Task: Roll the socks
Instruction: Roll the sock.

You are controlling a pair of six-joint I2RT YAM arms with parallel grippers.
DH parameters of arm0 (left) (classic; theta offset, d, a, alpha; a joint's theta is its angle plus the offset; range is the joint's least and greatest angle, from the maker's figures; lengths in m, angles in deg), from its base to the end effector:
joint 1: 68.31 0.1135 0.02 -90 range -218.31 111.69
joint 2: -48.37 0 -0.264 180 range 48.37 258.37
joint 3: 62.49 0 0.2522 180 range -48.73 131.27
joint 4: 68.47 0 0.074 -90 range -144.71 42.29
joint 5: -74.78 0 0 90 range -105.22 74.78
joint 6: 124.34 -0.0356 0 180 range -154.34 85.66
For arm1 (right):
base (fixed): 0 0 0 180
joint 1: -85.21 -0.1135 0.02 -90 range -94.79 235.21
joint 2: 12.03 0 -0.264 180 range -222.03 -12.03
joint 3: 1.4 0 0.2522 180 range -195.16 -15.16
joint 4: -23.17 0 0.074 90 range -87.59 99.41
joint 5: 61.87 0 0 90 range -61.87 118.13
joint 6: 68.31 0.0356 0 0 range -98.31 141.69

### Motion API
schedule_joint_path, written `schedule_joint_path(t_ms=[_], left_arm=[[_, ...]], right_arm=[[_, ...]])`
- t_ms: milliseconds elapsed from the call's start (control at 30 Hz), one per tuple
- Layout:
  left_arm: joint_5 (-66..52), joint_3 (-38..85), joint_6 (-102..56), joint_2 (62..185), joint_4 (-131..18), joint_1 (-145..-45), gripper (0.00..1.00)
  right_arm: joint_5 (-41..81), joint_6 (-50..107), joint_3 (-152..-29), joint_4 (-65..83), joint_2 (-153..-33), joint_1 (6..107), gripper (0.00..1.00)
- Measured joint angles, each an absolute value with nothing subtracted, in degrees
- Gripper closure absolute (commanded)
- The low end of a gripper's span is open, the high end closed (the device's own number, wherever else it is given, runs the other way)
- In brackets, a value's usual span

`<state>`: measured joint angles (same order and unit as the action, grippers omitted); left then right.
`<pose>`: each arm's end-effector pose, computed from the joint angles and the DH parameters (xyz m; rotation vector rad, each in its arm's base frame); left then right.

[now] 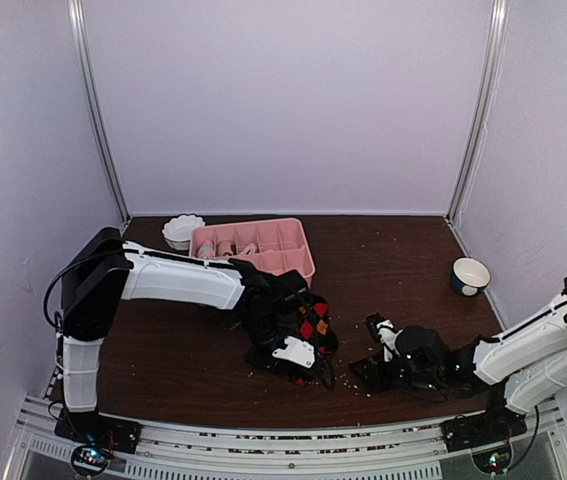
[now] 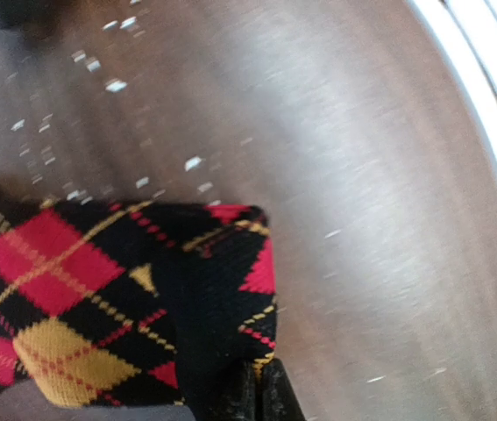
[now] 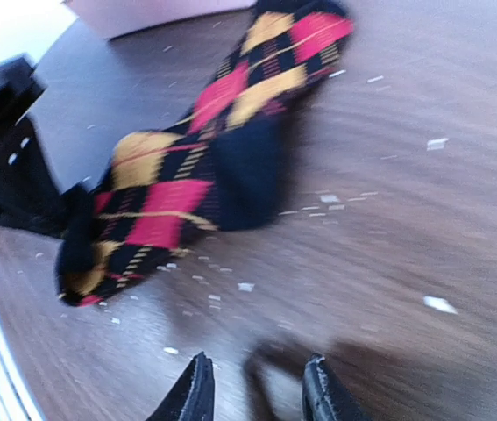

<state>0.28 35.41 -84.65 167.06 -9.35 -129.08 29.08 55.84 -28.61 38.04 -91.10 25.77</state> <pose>0.1878 -0.3550 0.1489 2.4622 1.6465 -0.4252 0.1089 0.1833 0.1084 -0.5077 2.3074 0.8454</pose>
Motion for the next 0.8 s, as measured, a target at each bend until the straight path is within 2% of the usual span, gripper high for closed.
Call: schedule_joint_path(t_ms=[33,67,100,367,500,633,800], left_arm=[[1.1,36.0,-84.3,167.5,-8.2,-129.2,1.00],[2.1,36.8,-84.0,168.0,-7.0,-129.2,1.00],[2.8,37.5,-83.8,168.5,-5.9,-129.2,1.00],[7.3,42.6,-83.5,172.2,1.8,-129.3,1.00],[9.4,46.1,-83.5,174.5,5.2,-129.3,1.00],[12.6,49.2,-83.4,177.1,8.5,-128.6,1.00],[16.9,54.9,-83.4,181.6,14.3,-126.3,1.00]], right_arm=[[30.8,55.1,-28.1,36.2,-88.8,25.7,0.46],[32.3,54.7,-27.6,35.0,-86.6,25.6,0.09],[33.8,54.5,-27.2,33.9,-84.5,25.3,0.01],[48.0,53.2,-25.3,26.2,-65.6,24.3,0.00],[50.1,54.6,-18.6,28.0,-59.1,24.3,0.00],[49.7,52.8,-15.5,28.2,-56.7,21.9,0.09],[50.3,47.4,-16.9,29.2,-60.9,12.1,0.20]])
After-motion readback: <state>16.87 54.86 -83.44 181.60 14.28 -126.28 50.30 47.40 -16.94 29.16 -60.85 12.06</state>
